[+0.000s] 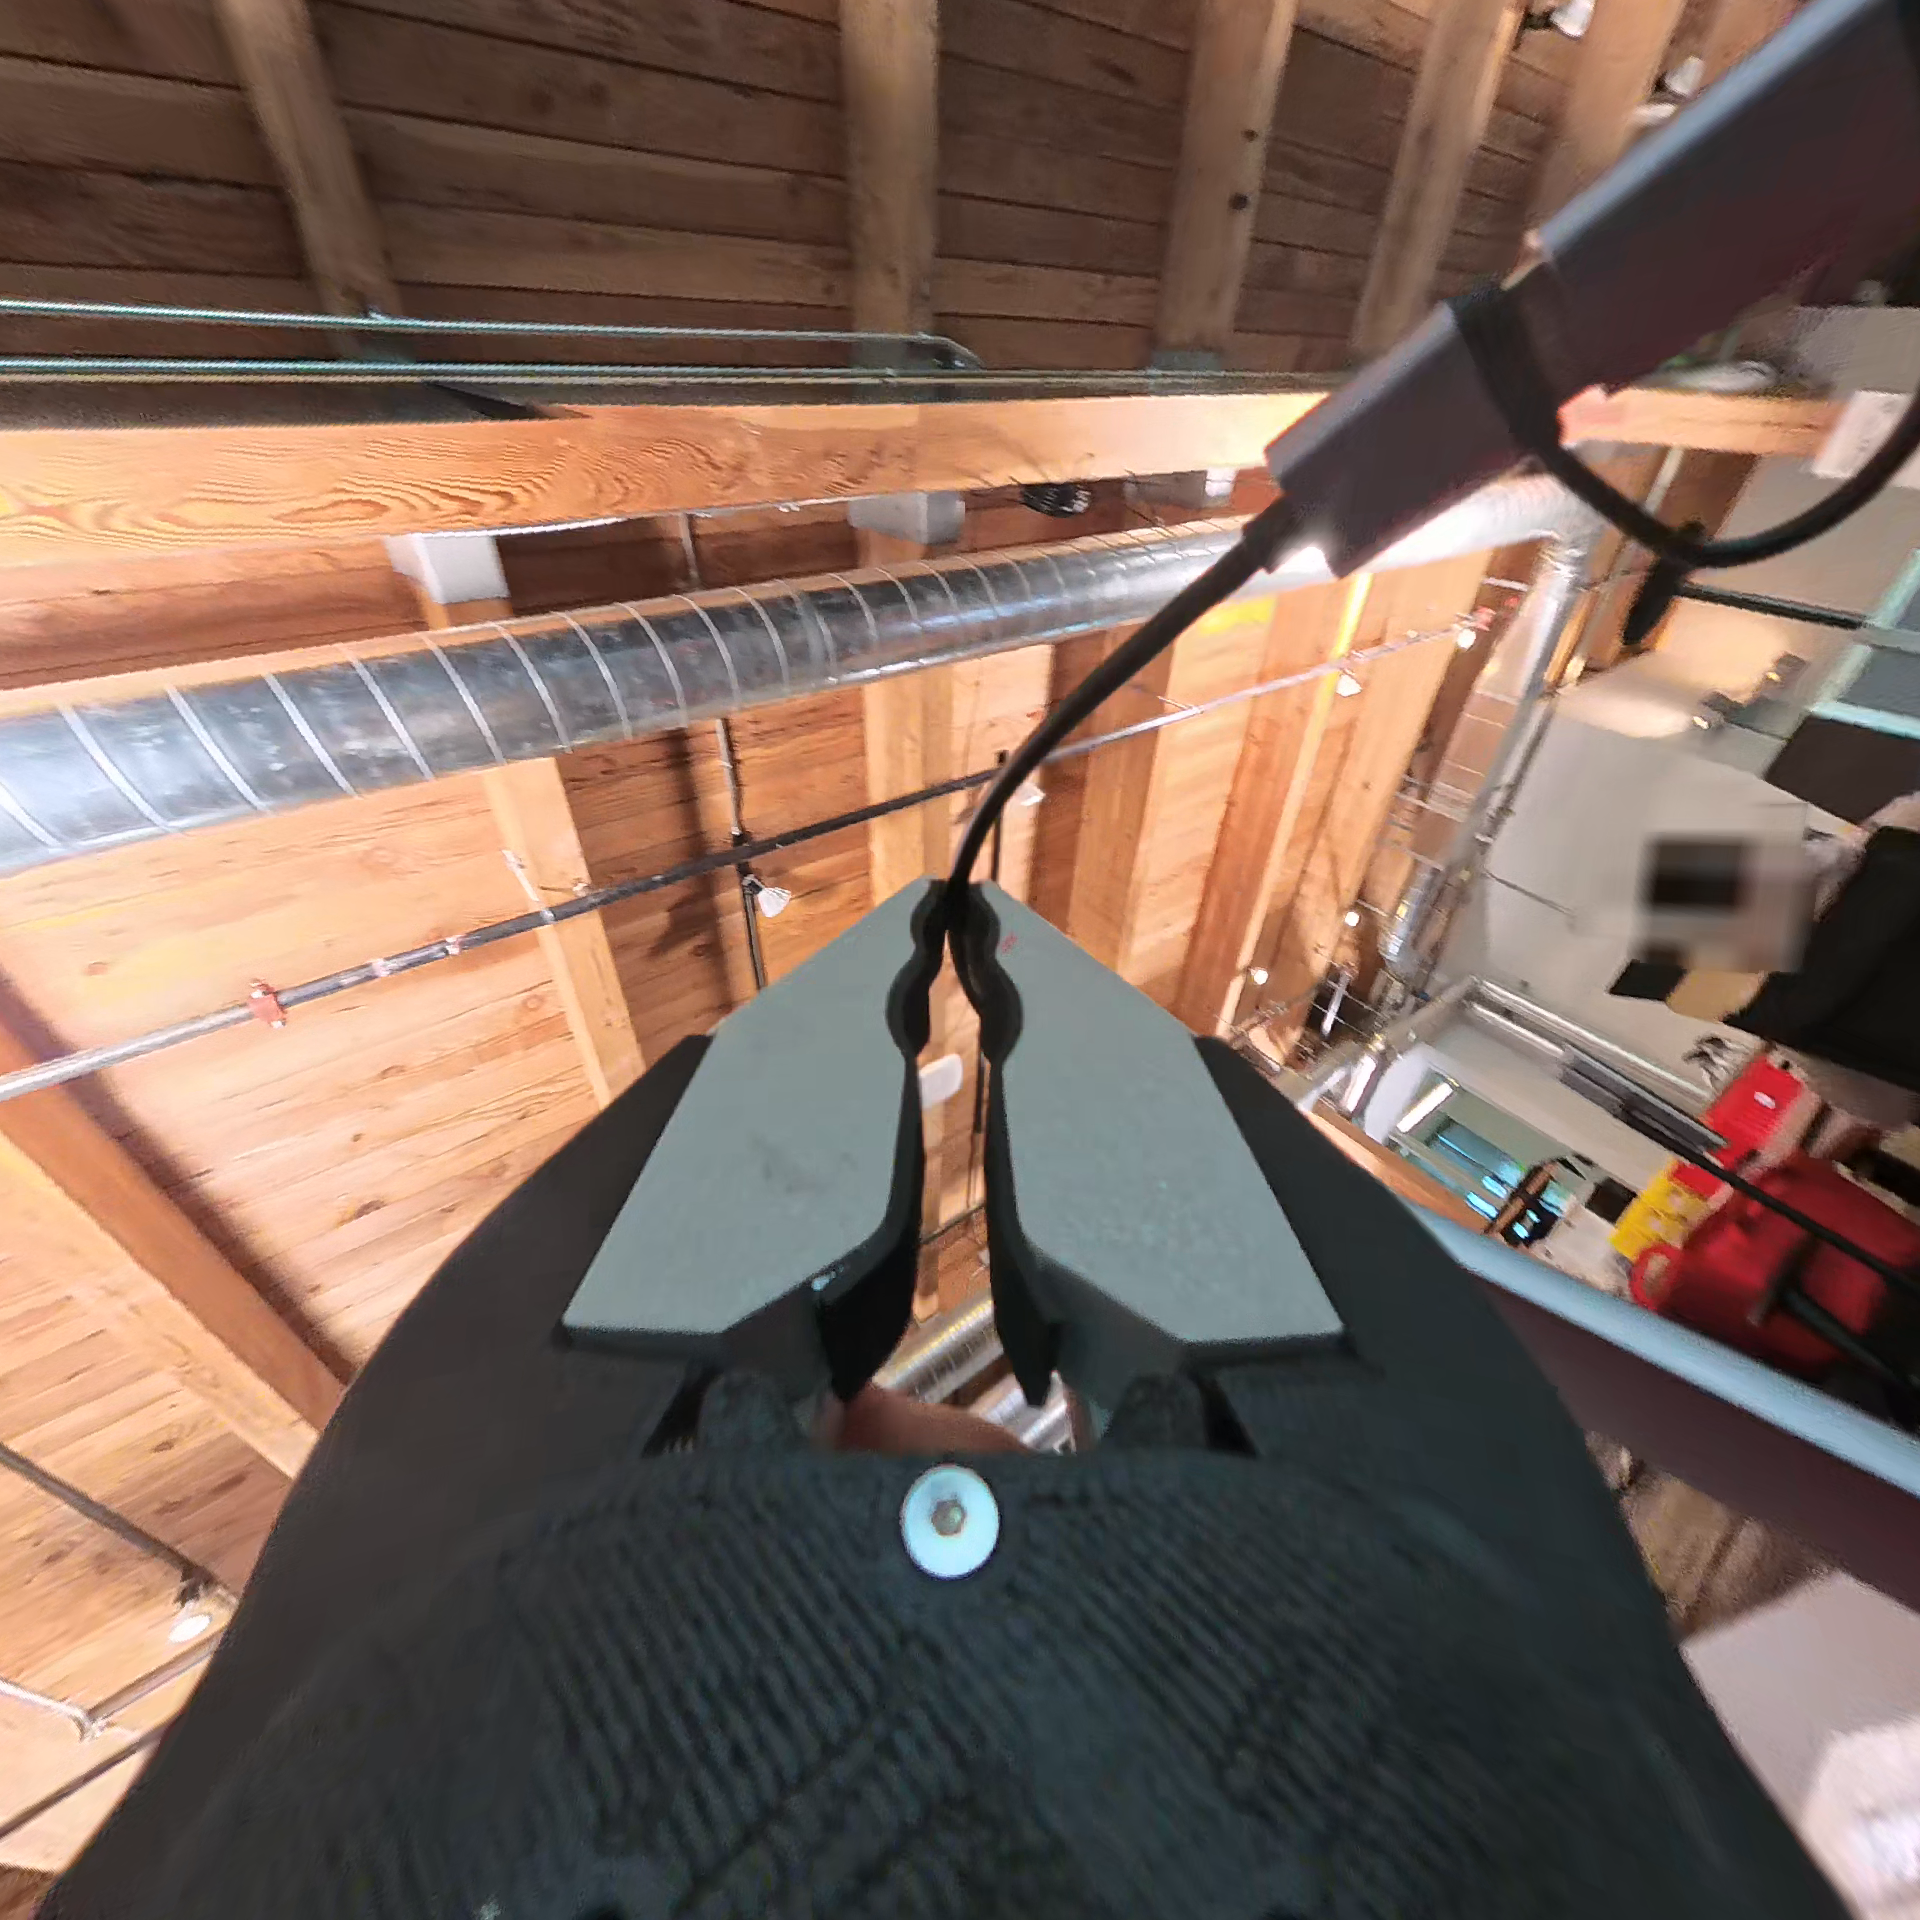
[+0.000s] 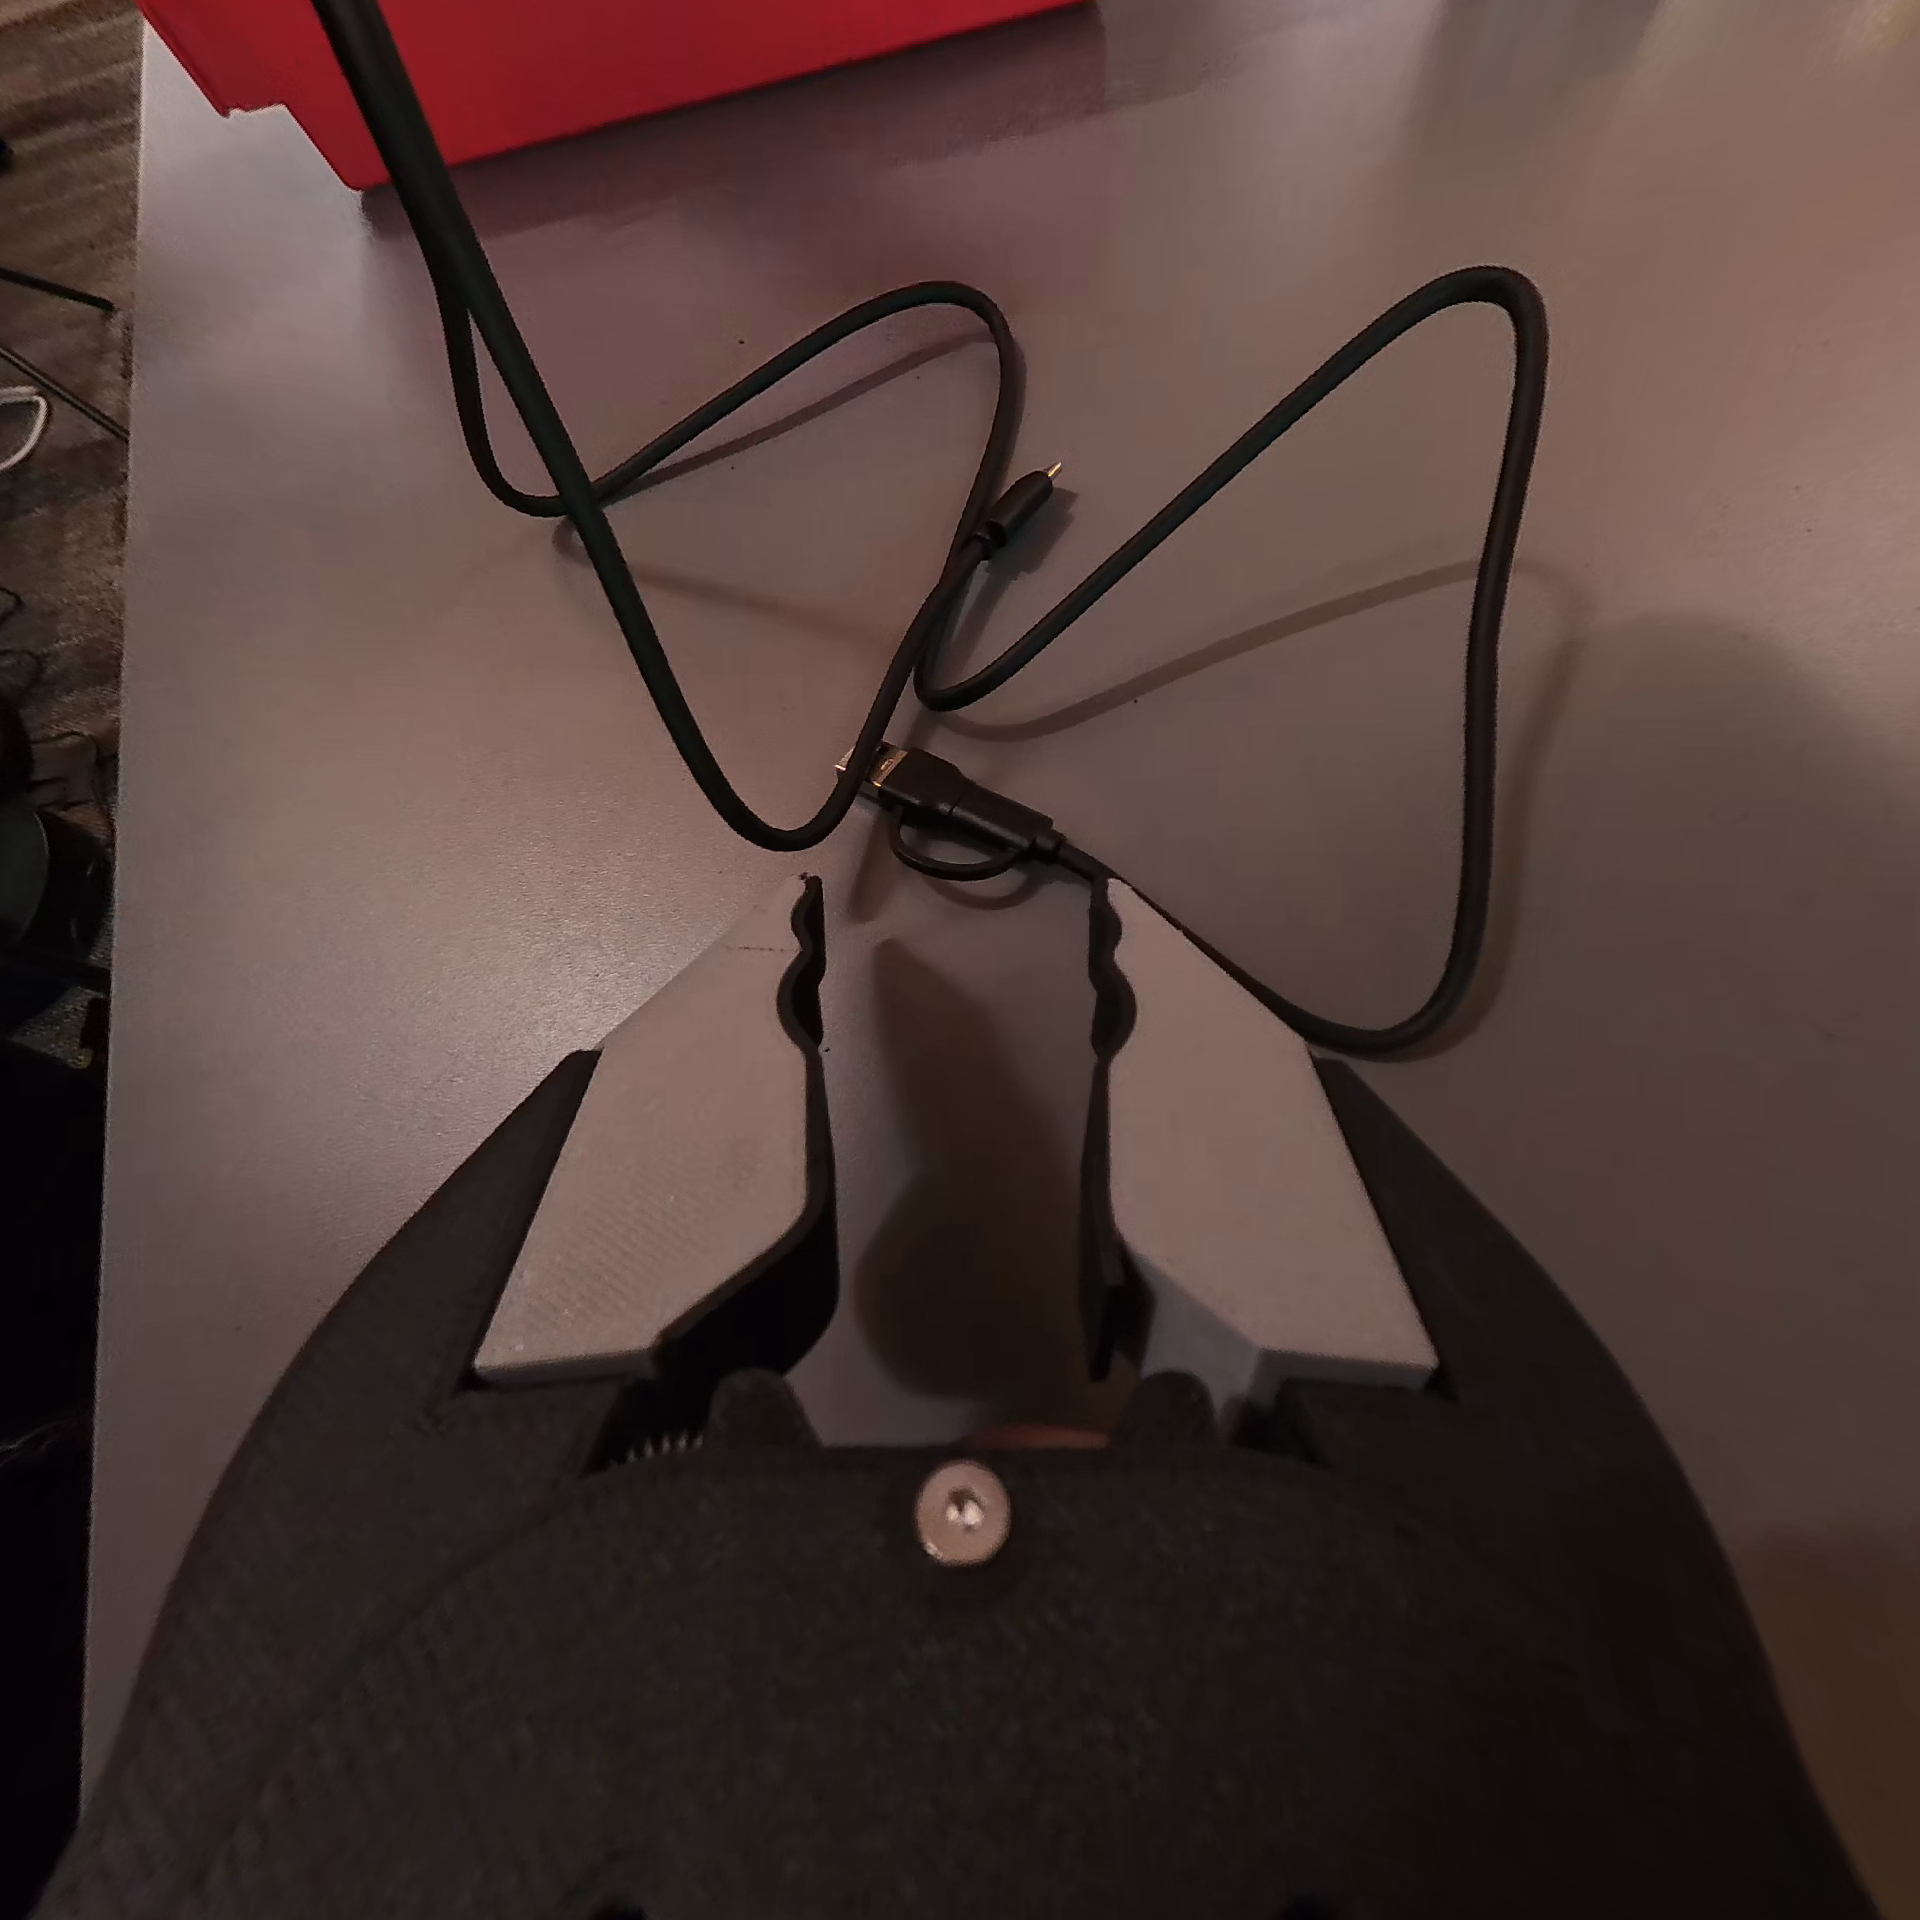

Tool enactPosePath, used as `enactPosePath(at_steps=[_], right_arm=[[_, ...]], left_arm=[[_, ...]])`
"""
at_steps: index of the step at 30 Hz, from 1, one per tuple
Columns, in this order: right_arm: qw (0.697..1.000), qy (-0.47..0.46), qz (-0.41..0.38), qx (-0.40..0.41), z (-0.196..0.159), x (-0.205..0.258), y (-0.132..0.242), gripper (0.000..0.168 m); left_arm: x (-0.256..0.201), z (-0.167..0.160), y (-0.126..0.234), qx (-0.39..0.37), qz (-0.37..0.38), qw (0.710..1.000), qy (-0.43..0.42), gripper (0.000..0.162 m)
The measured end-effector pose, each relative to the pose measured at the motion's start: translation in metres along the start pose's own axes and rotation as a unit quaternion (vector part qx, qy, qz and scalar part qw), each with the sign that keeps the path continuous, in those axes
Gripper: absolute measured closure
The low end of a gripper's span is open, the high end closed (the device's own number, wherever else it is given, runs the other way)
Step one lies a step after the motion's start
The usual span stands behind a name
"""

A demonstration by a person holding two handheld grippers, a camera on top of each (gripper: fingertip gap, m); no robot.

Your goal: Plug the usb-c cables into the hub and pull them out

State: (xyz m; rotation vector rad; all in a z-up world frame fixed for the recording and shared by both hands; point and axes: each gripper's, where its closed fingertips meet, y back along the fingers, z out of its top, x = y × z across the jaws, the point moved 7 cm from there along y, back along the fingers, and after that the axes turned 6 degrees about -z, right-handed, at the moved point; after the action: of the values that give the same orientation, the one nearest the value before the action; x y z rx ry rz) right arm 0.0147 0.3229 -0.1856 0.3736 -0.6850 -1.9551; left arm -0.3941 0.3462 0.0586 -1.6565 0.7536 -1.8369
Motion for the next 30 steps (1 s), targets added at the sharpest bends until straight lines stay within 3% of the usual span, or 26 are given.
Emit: enactPosePath(at_steps=[7,14,18,21,26,30], right_arm=[[1.000,0.008,-0.008,-0.003,0.001,0.001,0.000,0.120],[0.999,0.008,-0.024,-0.020,0.004,-0.003,0.004,0.122],[0.999,0.003,-0.034,-0.033,0.006,-0.008,0.008,0.122],[0.998,0.001,-0.048,-0.047,0.008,-0.014,0.013,0.122],[0.994,-0.028,-0.047,-0.090,0.016,-0.025,0.029,0.121],[0.989,-0.043,-0.042,-0.133,0.023,-0.029,0.041,0.119]], left_arm=[[0.080,0.062,-0.030,-0.036,0.091,0.993,0.065,0.162],[0.089,0.156,-0.031,-0.092,0.037,0.984,0.149,0.162],[0.062,0.217,-0.011,-0.128,-0.011,0.965,0.228,0.162],[0.022,0.263,0.015,-0.154,-0.076,0.934,0.313,0.161],[-0.078,0.315,0.063,-0.150,-0.306,0.859,0.382,0.161],[-0.120,0.330,0.087,-0.148,-0.415,0.810,0.387,0.160]])
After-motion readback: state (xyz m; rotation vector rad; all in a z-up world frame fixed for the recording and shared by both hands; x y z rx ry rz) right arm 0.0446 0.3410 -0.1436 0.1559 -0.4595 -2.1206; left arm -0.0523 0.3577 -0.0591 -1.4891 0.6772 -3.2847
